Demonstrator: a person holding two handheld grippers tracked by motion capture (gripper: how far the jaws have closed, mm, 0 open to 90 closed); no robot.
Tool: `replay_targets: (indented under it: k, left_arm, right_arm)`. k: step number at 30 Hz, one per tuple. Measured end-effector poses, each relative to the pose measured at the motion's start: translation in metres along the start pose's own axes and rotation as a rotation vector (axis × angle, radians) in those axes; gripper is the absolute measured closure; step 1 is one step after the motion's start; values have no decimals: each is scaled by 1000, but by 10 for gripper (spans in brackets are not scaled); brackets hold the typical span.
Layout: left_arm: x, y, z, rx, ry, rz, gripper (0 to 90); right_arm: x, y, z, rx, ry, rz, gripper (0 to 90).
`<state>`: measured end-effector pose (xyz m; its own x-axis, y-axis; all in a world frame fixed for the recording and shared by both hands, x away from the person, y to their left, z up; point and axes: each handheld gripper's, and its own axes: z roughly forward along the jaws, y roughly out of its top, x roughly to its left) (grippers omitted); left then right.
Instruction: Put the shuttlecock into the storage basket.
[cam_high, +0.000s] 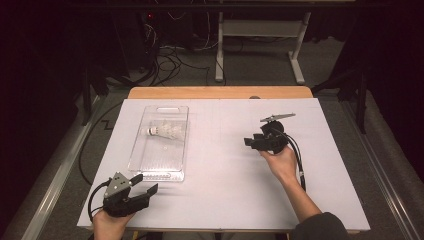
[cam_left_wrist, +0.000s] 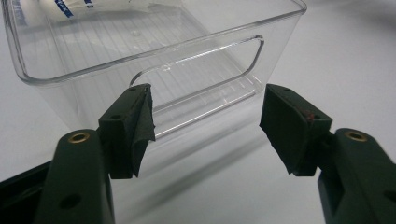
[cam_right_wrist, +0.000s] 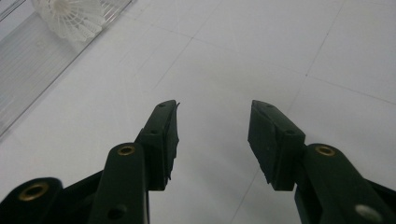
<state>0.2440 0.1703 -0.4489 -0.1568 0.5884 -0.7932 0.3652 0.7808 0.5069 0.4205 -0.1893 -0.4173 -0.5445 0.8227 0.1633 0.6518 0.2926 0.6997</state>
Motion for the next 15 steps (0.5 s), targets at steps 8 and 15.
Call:
replay_targets:
  k: [8,15]
  left_arm:
    - [0,0,0,0,0,1,357]
    - [0,0,0,-1,3,-5,357]
  right_arm:
    - [-5,-7,-5,-3,-11,12,533]
    - [-9,-13,-8,-5,-16,21,533]
